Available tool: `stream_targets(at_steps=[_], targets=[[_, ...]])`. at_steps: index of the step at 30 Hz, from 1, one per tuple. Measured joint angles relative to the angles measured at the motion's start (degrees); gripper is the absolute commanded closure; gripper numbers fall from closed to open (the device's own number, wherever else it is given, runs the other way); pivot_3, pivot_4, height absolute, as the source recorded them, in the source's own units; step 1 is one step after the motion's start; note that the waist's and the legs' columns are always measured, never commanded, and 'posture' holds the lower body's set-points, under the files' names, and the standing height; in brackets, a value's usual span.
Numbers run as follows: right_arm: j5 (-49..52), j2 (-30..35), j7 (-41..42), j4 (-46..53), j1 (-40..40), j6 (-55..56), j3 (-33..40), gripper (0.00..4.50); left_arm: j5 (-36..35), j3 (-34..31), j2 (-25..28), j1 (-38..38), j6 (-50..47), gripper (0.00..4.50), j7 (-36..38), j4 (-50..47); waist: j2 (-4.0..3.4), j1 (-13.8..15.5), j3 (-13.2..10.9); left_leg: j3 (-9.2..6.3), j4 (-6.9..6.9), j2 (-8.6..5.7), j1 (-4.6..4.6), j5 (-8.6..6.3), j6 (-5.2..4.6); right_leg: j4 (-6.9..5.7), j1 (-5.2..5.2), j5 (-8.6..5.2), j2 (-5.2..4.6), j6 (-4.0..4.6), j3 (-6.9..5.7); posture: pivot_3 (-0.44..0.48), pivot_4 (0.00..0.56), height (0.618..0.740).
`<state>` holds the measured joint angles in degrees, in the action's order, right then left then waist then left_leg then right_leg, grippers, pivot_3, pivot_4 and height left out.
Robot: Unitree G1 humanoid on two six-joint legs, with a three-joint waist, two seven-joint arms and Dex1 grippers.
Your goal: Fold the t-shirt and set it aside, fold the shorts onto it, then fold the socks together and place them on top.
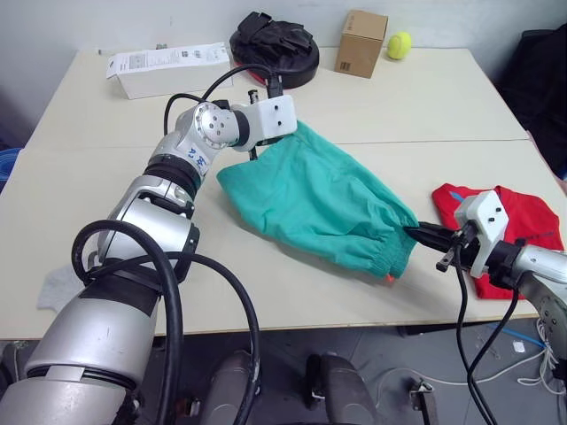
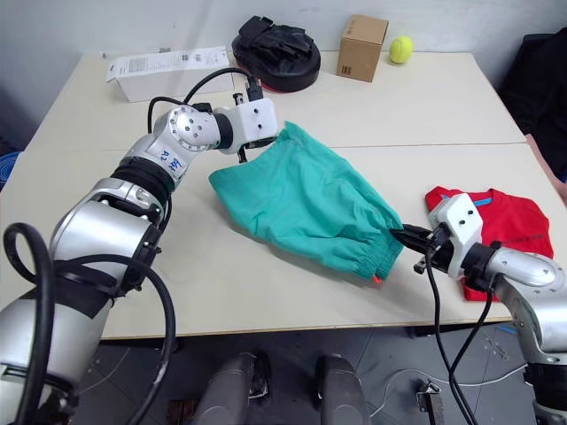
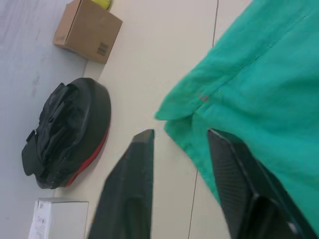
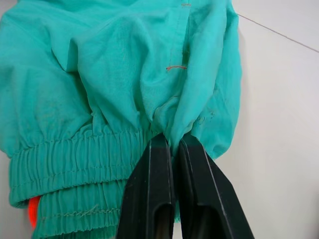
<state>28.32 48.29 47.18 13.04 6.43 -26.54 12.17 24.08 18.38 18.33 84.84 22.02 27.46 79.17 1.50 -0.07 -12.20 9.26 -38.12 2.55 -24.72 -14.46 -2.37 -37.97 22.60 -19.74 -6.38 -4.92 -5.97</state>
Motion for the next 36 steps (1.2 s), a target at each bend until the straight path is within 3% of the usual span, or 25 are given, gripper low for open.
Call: stream_targets(at_steps=[6,9,13,15,18,21,25,31,36], targets=[[-1.66,0.27,0.74,-2.78,1.39,-0.23,-0.4,2.31,-2.93,-5.57,3.14,0.02,-1.8,0.01,1.58,-0.02,0.0,-0.24,0.0,0.05,-0.02,0.01,-0.01,0.0,0.0,-0.02,0.04,0.0,0.0,0.0,0.0,0.0,0.15,0.74],[-2.77,0.63,0.54,-4.67,3.7,0.43,0.45,1.28,-8.81,-11.7,6.06,0.1,-3.26,0.0,10.58,-0.35,-0.01,-0.51,0.0,0.14,-0.01,0.03,0.03,0.02,0.02,-0.16,0.09,0.0,0.06,0.0,-0.07,0.0,0.15,0.74],[-3.38,1.98,1.46,-5.36,5.88,2.25,2.14,0.02,-17.37,-17.68,10.36,-1.32,-7.75,0.0,33.19,-4.36,-0.02,-0.46,0.01,0.2,0.0,0.03,0.02,0.03,0.05,-0.27,0.18,0.0,0.24,0.0,-0.07,0.0,0.15,0.74],[-3.66,2.45,2.47,-5.26,6.27,3.43,2.2,0.02,-20.98,-18.52,12.58,-5.0,-12.18,0.0,43.63,-11.12,-0.04,-0.51,0.02,0.22,-0.01,0.04,0.06,0.03,0.06,-0.33,0.17,0.0,0.26,0.0,-0.03,0.0,0.15,0.74],[-4.14,2.57,3.74,-4.59,6.78,5.41,2.03,0.02,-29.02,-18.84,18.86,-19.7,-27.91,0.0,56.5,-34.42,-0.08,-1.52,0.03,0.22,0.03,0.08,0.14,0.02,0.11,-0.51,0.17,-0.01,0.24,0.01,0.11,0.0,0.15,0.74],[-4.54,2.65,5.99,-2.34,6.05,9.37,1.82,0.02,-37.78,-18.9,25.38,-34.91,-46.29,0.0,58.55,-60.48,-0.06,-1.87,0.01,0.06,0.04,0.18,0.12,0.04,0.18,-0.67,0.14,-0.01,0.08,0.01,0.46,0.0,0.15,0.74],[-5.85,2.48,8.32,4.57,4.12,14.92,-0.15,0.02,-49.49,-23.06,32.87,-44.75,-63.39,0.0,57.96,-84.64,-0.07,-1.21,0.02,-0.13,0.0,0.12,0.39,0.06,0.25,-0.41,-0.24,-0.04,0.05,0.06,0.57,0.0,0.15,0.74],[-16.34,0.78,9.05,9.66,-4.25,28.68,-8.09,0.02,-57.42,-27.75,34.27,-53.72,-72.42,0.0,50.82,-96.96,-0.1,-0.21,0.04,-0.29,0.07,0.05,0.59,0.02,0.26,0.1,-0.7,-0.14,0.03,0.21,0.48,0.0,0.15,0.74],[-26.07,-0.54,5.85,9.02,-6.0,36.88,-12.25,0.02,-60.21,-29.76,34.86,-54.8,-73.82,0.0,45.78,-100.86,-0.09,-0.2,0.05,-0.28,0.07,0.08,0.63,0.04,0.29,0.05,-0.69,-0.14,0.04,0.22,0.48,0.0,0.15,0.74]])
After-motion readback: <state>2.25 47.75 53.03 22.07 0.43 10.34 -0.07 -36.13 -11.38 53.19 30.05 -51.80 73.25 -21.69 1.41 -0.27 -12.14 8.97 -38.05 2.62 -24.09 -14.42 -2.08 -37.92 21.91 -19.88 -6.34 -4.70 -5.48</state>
